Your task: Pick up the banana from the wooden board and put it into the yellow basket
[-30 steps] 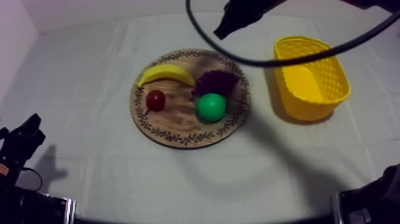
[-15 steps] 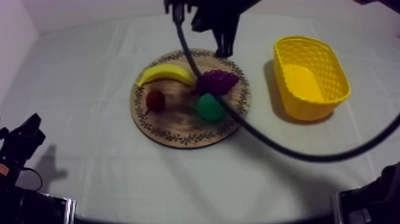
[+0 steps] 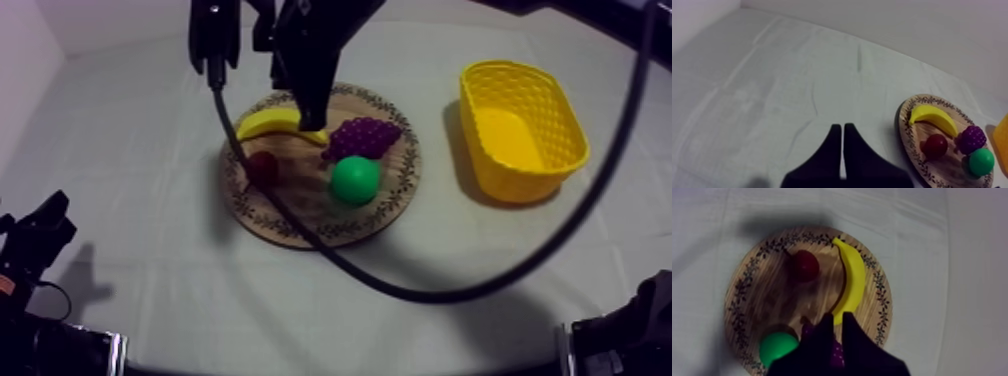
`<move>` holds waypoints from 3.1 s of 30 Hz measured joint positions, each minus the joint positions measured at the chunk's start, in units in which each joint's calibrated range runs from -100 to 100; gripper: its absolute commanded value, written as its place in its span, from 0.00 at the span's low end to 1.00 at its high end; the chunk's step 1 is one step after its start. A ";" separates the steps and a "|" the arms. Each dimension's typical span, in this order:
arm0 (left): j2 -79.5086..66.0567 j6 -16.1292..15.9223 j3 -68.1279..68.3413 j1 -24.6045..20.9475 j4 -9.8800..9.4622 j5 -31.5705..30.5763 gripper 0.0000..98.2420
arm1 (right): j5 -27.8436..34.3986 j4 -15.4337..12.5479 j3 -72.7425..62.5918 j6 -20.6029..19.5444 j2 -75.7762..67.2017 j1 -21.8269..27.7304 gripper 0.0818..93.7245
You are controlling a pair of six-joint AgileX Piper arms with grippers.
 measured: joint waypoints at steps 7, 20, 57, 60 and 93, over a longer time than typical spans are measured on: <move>0.00 0.00 0.00 0.00 0.00 0.00 0.00 | 1.71 0.88 -6.05 -1.49 5.76 0.68 0.09; 0.00 0.00 0.00 0.00 0.00 0.00 0.00 | 1.52 2.21 -10.24 -3.13 11.26 1.47 0.34; 0.00 0.00 0.00 0.00 0.00 0.00 0.00 | 3.63 2.36 -21.91 -4.49 23.79 2.28 0.84; 0.00 0.00 0.00 0.00 0.00 0.00 0.00 | 3.72 2.36 -23.47 -4.61 26.09 2.48 0.84; 0.00 0.00 0.00 0.00 0.00 0.00 0.00 | 1.72 1.87 -31.89 -5.46 38.57 4.27 0.56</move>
